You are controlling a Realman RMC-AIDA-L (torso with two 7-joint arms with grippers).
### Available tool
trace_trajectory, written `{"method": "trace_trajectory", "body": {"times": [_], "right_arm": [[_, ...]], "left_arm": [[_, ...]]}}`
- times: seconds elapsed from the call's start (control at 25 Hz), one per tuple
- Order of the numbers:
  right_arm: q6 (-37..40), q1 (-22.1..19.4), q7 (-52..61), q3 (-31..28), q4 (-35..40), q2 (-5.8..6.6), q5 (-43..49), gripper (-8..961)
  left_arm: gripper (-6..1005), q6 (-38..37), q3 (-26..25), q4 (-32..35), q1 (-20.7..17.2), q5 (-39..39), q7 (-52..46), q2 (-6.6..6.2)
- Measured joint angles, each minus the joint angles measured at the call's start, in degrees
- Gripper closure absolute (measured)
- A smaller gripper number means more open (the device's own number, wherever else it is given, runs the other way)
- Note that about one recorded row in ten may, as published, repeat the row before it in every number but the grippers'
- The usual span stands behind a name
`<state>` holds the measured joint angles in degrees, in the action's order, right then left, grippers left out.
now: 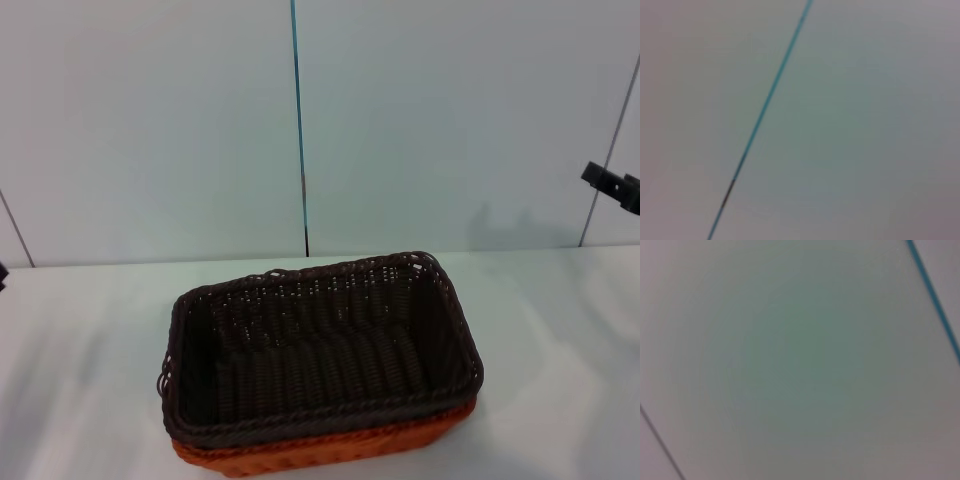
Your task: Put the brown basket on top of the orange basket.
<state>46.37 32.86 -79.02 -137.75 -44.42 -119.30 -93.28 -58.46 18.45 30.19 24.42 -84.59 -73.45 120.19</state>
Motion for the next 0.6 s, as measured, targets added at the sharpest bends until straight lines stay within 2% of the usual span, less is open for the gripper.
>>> {"method": "trace_trajectory", "body": {"times": [0.24,0.48,0.6], "right_arm": [[-2.95,0.25,-1.19,-0.05,3.44,0.37,0.45,233],[-3.52,0.52,-12.30,-0.42,6.92,0.23,-0.54,236],[-1.31,0.43,-16.15,-1.53,8.43,0.17,-3.68,238]], "left_arm": [[125,-1.28,0.24,-3.59,2.21,3.04,7.31,0.20],[125,-2.47,3.11,-7.01,5.60,2.56,9.24,-0.45],[125,-3.98,3.50,-8.61,6.97,2.76,9.17,-0.64]]}}
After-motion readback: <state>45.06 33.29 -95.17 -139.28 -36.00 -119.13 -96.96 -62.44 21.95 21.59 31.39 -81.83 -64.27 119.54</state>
